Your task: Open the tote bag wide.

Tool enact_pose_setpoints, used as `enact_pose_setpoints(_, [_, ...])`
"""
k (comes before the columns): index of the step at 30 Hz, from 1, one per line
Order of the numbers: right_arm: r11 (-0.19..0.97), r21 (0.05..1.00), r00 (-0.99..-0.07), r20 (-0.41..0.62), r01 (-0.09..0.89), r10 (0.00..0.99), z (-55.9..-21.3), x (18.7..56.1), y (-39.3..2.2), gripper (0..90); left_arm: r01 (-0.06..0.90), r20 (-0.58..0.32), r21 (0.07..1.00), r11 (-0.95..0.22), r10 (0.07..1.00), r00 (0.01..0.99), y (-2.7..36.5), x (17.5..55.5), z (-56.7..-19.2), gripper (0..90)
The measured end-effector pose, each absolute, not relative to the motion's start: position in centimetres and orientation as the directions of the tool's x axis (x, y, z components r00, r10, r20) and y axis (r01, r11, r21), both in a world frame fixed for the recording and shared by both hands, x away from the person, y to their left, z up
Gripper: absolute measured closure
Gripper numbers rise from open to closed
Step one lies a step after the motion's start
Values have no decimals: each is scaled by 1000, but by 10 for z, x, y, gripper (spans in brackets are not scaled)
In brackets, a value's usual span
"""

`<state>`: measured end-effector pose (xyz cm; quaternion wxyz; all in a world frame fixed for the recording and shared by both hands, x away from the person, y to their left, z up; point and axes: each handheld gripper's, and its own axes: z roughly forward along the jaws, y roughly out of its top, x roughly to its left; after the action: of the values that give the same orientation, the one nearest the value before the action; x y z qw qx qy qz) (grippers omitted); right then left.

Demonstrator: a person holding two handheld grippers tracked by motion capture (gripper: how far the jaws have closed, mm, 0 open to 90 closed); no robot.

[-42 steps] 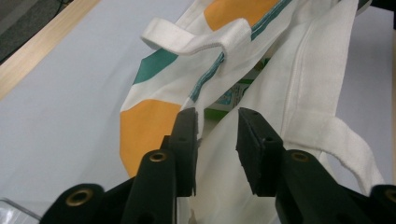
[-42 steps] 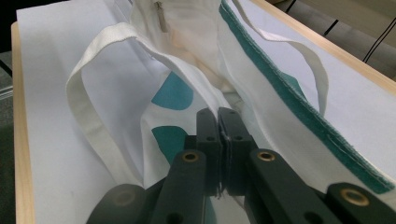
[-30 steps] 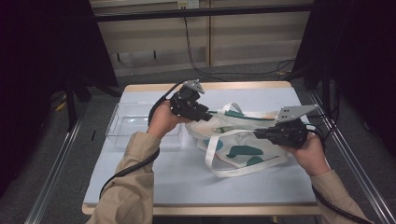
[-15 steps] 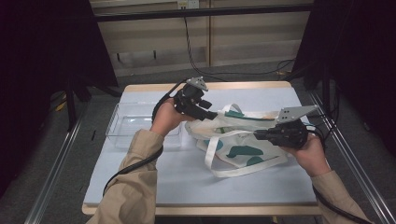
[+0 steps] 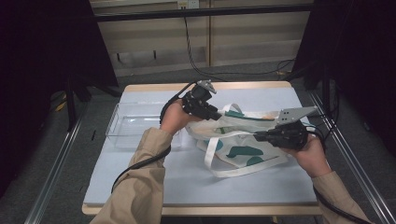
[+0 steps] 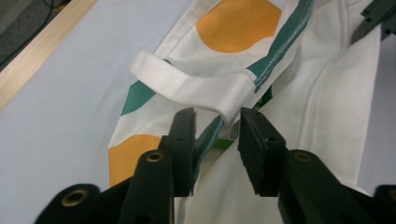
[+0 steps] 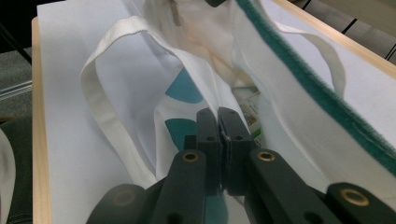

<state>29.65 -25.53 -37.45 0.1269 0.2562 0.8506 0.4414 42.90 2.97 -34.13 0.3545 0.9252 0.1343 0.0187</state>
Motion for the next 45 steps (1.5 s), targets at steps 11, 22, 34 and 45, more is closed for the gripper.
enact_pose_setpoints(11, [470, 821, -847, 29, 323, 531, -384, 289, -258, 878, 309, -95, 670, -675, 335, 937, 28, 440, -340, 791])
enact_pose_setpoints(22, [471, 819, -853, 43, 328, 520, -395, 280, -258, 877, 346, -116, 674, -653, 369, 922, 28, 449, -344, 805])
enact_pose_setpoints(34, [471, 812, -855, 64, 345, 515, -410, 273, -261, 877, 412, -156, 671, -616, 426, 891, 31, 460, -347, 849])
enact_pose_setpoints(45, [469, 812, -851, 63, 347, 521, -413, 273, -261, 878, 408, -166, 648, -643, 404, 900, 34, 458, -355, 749])
